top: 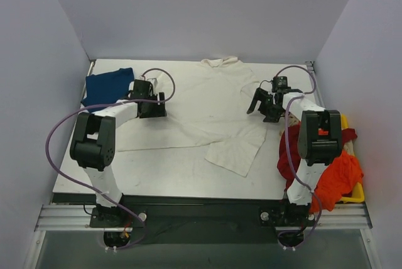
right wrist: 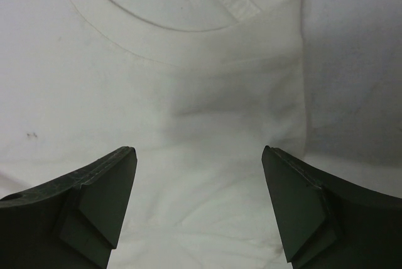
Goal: Fold and stack the t-shirts
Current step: Flatten out the tshirt
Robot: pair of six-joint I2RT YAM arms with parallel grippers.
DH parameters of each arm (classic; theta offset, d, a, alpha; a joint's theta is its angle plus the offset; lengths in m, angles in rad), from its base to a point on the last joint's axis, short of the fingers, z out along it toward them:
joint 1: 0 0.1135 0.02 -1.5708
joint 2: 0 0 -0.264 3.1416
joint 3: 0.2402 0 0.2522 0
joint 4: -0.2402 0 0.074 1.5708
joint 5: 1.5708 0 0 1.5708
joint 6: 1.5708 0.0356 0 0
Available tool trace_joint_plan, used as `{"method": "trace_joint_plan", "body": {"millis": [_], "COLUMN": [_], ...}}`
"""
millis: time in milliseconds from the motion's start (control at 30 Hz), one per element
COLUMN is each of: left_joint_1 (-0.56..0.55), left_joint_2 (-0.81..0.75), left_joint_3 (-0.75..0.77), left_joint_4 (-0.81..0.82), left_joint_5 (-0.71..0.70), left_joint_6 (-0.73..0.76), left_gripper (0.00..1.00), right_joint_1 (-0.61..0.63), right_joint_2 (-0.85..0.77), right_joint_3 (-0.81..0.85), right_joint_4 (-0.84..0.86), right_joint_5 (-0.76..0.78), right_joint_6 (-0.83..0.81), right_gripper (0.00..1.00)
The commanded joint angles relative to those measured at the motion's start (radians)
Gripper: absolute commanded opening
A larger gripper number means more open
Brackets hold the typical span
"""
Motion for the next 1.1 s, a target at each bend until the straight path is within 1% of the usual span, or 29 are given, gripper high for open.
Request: {"method": "trace_joint_plan", "body": {"millis": [0, 33, 67, 133, 267, 300, 367, 400, 500, 800, 1067], "left_joint_1": [0.004, 0.007, 0.023, 0.043, 0.121, 0.176, 0.213, 0.28, 0.326, 0.373, 0.373], "left_joint_2": [-0.195, -0.265, -0.3, -0.398, -0.544, -0.564, -0.614, -0.624, -0.647, -0.646, -0.657], "left_joint_3": [-0.118, -0.196, -0.232, -0.301, -0.515, -0.542, -0.582, -0.609, -0.63, -0.665, -0.686], "left_joint_4": [0.016, 0.035, 0.042, 0.055, 0.137, 0.148, 0.162, 0.167, 0.156, 0.145, 0.111], "left_joint_5": [-0.249, -0.29, -0.347, -0.376, -0.38, -0.369, -0.338, -0.332, -0.309, -0.263, -0.239], "left_joint_6": [-0.07, -0.089, -0.125, -0.162, -0.253, -0.264, -0.282, -0.284, -0.285, -0.27, -0.249], "left_gripper": [0.79, 0.79, 0.79, 0.79, 0.76, 0.74, 0.7, 0.69, 0.65, 0.47, 0.45], "right_joint_1": [0.006, 0.006, 0.006, 0.006, 0.009, 0.009, 0.01, 0.01, 0.009, 0.009, 0.009], "right_joint_2": [-0.096, -0.102, -0.115, -0.125, -0.141, -0.142, -0.142, -0.144, -0.149, -0.165, -0.168], "right_joint_3": [-0.017, -0.026, -0.03, -0.041, -0.063, -0.069, -0.073, -0.076, -0.084, -0.098, -0.11], "right_joint_4": [-0.034, -0.029, -0.025, -0.003, 0.035, 0.044, 0.049, 0.05, 0.061, 0.072, 0.074], "right_joint_5": [-0.015, -0.019, -0.022, -0.036, -0.09, -0.09, -0.09, -0.088, -0.096, -0.102, -0.102], "right_joint_6": [-0.021, -0.024, -0.024, -0.021, -0.015, -0.016, -0.013, -0.014, -0.011, -0.01, -0.007], "right_gripper": [0.84, 0.84, 0.84, 0.84, 0.84, 0.84, 0.84, 0.84, 0.84, 0.84, 0.84]}}
